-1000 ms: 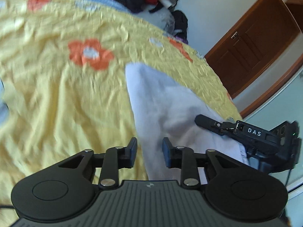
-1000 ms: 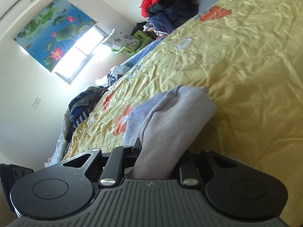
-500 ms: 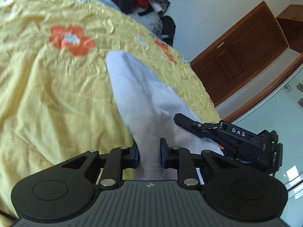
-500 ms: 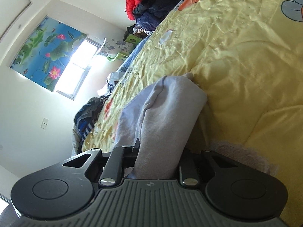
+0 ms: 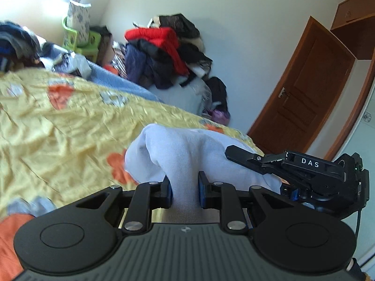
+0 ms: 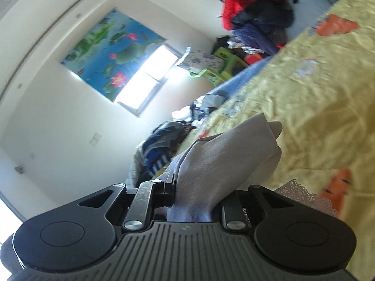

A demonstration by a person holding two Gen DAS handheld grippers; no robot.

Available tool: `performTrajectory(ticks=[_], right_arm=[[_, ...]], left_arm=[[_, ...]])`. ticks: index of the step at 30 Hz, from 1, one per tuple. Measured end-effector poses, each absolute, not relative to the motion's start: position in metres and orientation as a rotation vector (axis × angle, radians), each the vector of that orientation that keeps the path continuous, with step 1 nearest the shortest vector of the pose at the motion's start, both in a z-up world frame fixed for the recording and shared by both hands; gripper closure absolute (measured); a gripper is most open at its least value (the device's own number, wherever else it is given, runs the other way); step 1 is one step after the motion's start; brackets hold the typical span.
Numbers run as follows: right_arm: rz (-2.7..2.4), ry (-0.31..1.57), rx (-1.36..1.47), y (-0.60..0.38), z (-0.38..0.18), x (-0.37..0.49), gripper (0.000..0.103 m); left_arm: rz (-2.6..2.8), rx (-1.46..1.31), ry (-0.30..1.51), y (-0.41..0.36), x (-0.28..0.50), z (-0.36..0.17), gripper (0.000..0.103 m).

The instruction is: Fold small clothes

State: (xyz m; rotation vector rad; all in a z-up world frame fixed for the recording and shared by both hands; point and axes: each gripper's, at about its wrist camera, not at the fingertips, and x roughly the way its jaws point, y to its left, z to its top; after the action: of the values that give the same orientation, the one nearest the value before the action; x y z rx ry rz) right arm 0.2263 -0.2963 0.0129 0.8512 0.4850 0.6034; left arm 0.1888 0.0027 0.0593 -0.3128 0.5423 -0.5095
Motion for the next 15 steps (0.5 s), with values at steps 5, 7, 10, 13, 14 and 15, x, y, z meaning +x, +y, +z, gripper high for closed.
performTrajectory(ticks=[5, 7, 10, 13, 14, 15], right_arm=[[0.542, 0.684, 0.87, -0.279, -0.025, 0.23, 0.077], [0.513, 0.77, 0.83, -0.273, -0.044, 0.221, 0.076], [0.485, 0.825, 0.825, -0.271, -0.062, 0.206, 0.07], [0.481, 0.82, 0.832, -0.28, -0.064, 0.192, 0.043], [0.478, 0.812, 0.818, -0.284, -0.061, 0.187, 0.042], [0.474, 0.805, 0.8, -0.287, -0.058, 0.182, 0.041]], left_arm=[[-0.478, -0.314, 0.773, 0.017, 0.191, 0.026, 0.082], [-0.478, -0.371, 0.907, 0.025, 0.19, -0.001, 0.082], [-0.49, -0.44, 0.977, 0.035, 0.185, -0.027, 0.081], [-0.492, -0.525, 0.993, 0.048, 0.182, -0.033, 0.077], [-0.497, -0.556, 0.999, 0.053, 0.181, -0.034, 0.076], [-0.504, -0.578, 1.002, 0.057, 0.176, -0.036, 0.071]])
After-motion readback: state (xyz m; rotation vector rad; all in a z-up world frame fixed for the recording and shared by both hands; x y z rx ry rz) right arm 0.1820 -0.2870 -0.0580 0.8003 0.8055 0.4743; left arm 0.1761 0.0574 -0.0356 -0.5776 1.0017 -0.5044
